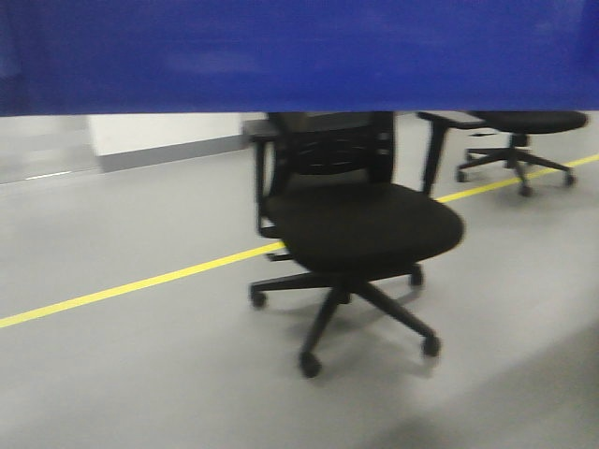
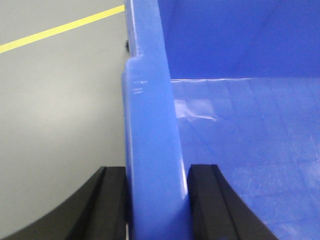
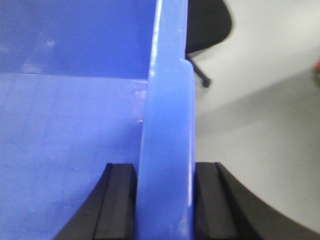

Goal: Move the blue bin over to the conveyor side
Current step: 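Drive past the black chairs carrying the blue bin in both grippers, then approach the red-framed belt conveyor holding the blue bin above it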

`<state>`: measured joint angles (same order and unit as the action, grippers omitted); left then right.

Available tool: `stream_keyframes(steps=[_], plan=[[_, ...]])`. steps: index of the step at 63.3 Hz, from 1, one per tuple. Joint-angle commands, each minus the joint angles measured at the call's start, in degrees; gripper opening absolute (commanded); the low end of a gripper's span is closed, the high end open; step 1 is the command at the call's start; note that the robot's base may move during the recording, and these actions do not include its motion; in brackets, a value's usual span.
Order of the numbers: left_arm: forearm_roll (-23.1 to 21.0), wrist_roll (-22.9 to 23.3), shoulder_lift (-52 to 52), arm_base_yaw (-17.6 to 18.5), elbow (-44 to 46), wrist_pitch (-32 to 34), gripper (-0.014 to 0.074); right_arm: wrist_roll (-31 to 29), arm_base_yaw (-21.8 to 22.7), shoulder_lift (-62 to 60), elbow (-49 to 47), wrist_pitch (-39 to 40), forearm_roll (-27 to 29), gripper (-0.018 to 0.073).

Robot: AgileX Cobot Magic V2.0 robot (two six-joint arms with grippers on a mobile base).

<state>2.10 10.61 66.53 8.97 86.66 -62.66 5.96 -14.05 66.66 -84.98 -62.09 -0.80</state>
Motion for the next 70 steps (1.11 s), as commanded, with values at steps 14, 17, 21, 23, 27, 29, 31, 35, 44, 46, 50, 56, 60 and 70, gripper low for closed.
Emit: stream_keyframes(steps=[14,17,21,23,27,29,31,35,44,46,50,56,60,70], plan=[[-1.24,-0.99,-1.32,0.44,0.79,5.51,-0.0020,-0.82,0.04,-1.01,-0.83,5.96,-0.59,-0.0075],[-1.24,-0.99,-1.32,0.44,0.79,5.51,-0.0020,-0.82,0.04,-1.01,-0.83,5.96,-0.59,-0.0075],[-1.24,-0.99,-1.32,0.44,0.79,5.51,-0.0020,-0.82,0.04,-1.01,-0.83,5.96,-0.59,-0.0075],[-1.24,-0.99,-1.32,0.44,0.79,5.51,-0.0020,-0.82,0.04,-1.01,-0.83,5.96,-0.59,-0.0075],[-1.24,-0.99,-1.32,0.44,0.79,5.62,-0.0020,-0.82,0.04,-1.01,-0.83,5.96,-0.59,-0.0075],[-1.24,-0.99,-1.32,0.44,0.79,5.62,-0.0020,-0.82,0.04,-1.01,-0.83,5.96,-0.59,-0.0075],[-1.24,-0.99,-1.32,0.44,0.79,5.62,-0.0020,-0.82,0.04,-1.01,-0.83,5.96,-0.59,-0.0075],[-1.24,-0.99,-1.32,0.44,0.79,5.62,-0.0020,-0.82,0.04,-1.01,-0.83,5.96,-0.59,-0.0075],[-1.24,-0.99,-1.32,0.44,0.79,5.62,-0.0020,-0.82,0.04,-1.01,-0.83,5.96,-0.59,-0.0075],[-1.24,-0.99,-1.32,0.44,0.79,5.62,-0.0020,-0.82,0.04,-1.01,-0.83,5.96,-0.59,-0.0075],[-1.24,-0.99,-1.32,0.44,0.79,5.62,-0.0020,-0.82,0.04,-1.01,-0.83,5.96,-0.59,-0.0075],[-1.24,-0.99,-1.32,0.44,0.79,5.62,-0.0020,-0.82,0.04,-1.01,-0.83,5.96,-0.59,-0.0075],[-1.24,-0.99,-1.32,0.44,0.79,5.62,-0.0020,-0.82,0.04,-1.01,-0.83,5.96,-0.59,-0.0075],[-1.24,-0.99,-1.32,0.44,0.79,5.62,-0.0020,-0.82,0.04,-1.01,-0.83,5.96,-0.59,-0.0075]])
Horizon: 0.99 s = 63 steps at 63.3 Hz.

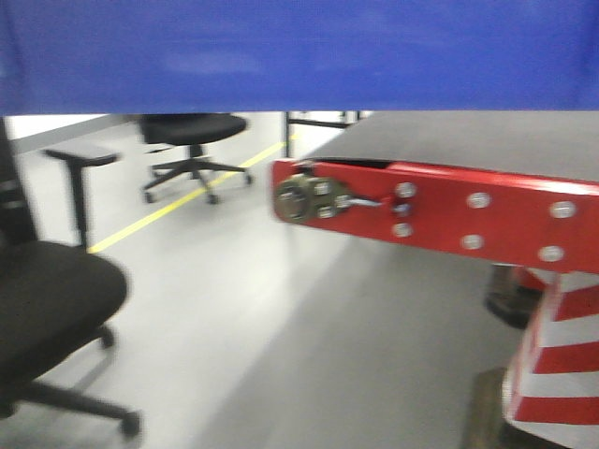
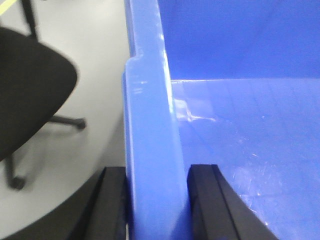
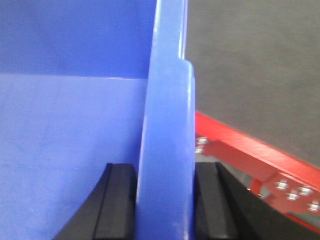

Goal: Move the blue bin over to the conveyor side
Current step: 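Approach the red-framed belt conveyor holding the blue bin above it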

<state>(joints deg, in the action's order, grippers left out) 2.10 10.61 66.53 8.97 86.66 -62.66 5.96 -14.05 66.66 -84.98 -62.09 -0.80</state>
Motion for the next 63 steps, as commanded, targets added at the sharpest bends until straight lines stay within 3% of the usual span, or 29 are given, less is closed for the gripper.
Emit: stream_keyframes(steps=[1,63], plan=[[-1.24,-0.99,-1.32,0.44,0.79,5.62,-0.0020,-0.82,0.04,-1.01,-0.83,5.96,-0.59,-0.0075],[-1.24,-0.99,-1.32,0.44,0.79,5.62,-0.0020,-0.82,0.04,-1.01,-0.83,5.96,-0.59,-0.0075]])
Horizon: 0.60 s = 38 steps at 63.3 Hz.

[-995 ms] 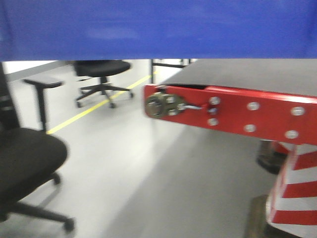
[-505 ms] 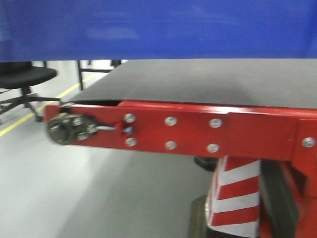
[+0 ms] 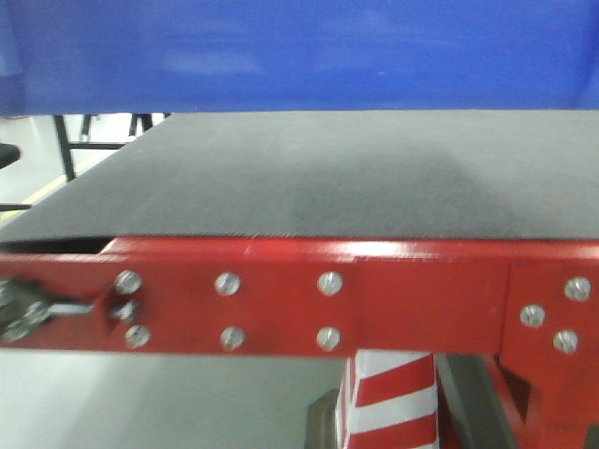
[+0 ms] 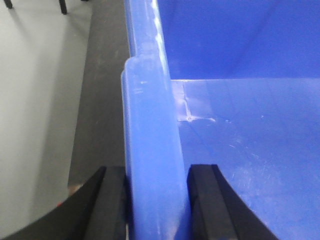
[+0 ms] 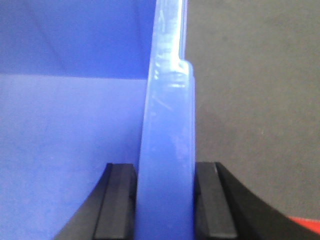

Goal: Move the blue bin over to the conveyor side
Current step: 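Approach the red-framed belt conveyor holding the blue bin above it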

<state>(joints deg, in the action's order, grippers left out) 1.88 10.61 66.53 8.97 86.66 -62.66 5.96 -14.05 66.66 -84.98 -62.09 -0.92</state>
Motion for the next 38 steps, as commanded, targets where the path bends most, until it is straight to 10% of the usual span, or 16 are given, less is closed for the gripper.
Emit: stream_keyframes(steps=[1,38], plan=[[-1.02,-0.99,-1.32,0.44,0.79,5.62,-0.0020,-0.82,0.04,-1.01,-0.83,5.96,-0.47,-0.0075],[-1.02,-0.99,-1.22,0.44,0.79,5.62,-0.0020,-0.82,0.04,-1.01,-0.83,5.96,-0.47,-0.0075]])
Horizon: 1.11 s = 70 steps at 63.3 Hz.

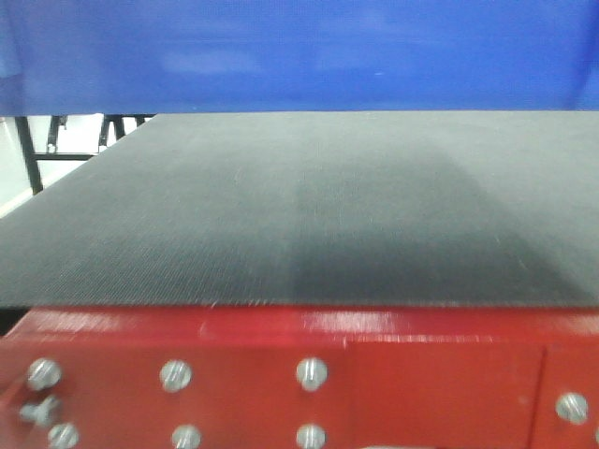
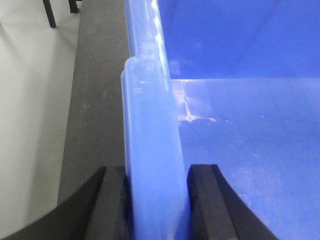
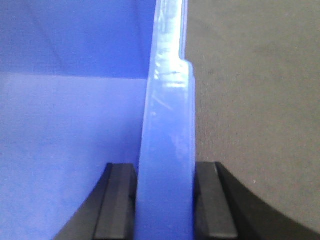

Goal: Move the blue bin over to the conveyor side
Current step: 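Approach the red-framed belt conveyor holding the blue bin above it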

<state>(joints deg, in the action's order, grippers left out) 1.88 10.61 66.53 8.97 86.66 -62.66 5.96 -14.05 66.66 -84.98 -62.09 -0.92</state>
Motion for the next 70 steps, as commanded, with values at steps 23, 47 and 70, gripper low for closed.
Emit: stream_keyframes(steps=[23,47,70], plan=[[-1.02,-0.99,-1.22,0.44,0.79,5.62,-0.0020,-0.82,0.04,-1.01,-0.83,5.96,-0.47,-0.0075],[-1.02,-0.99,-1.22,0.44,0.79,5.62,-0.0020,-0.82,0.04,-1.01,-0.83,5.96,-0.47,-0.0075],[-1.02,-0.99,-1.22,0.44,0.79,5.62,-0.0020,-0.82,0.04,-1.01,-0.83,5.96,-0.47,-0.0075]])
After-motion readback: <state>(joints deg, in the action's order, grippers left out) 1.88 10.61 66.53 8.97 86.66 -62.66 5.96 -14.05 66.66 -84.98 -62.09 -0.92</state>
